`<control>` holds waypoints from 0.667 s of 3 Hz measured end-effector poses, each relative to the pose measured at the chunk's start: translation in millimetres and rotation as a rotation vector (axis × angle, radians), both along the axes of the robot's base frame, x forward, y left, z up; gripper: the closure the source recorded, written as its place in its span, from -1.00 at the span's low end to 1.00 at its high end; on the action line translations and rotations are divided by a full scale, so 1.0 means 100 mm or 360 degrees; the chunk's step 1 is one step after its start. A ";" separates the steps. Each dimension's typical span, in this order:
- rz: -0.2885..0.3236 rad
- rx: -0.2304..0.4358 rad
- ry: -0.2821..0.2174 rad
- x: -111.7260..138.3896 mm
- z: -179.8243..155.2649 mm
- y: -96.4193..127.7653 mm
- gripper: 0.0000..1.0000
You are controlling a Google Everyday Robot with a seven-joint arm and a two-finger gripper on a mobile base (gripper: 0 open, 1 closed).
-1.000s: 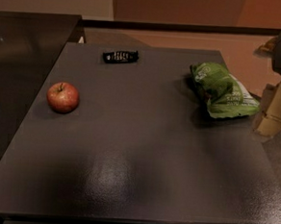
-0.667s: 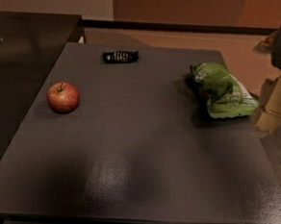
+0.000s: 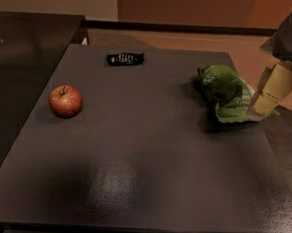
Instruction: Move green rice chip bag near apple
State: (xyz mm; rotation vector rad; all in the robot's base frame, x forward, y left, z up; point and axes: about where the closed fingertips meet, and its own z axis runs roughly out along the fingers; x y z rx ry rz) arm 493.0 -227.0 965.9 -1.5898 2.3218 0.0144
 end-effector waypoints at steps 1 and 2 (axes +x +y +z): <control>-0.0099 0.0048 0.0038 0.28 -0.28 -0.12 -1.00; -0.0259 0.0073 0.0072 0.49 -0.58 -0.23 -1.00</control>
Offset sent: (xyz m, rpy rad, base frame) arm 0.0711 -0.0382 -0.0958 0.0681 0.0812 -0.2993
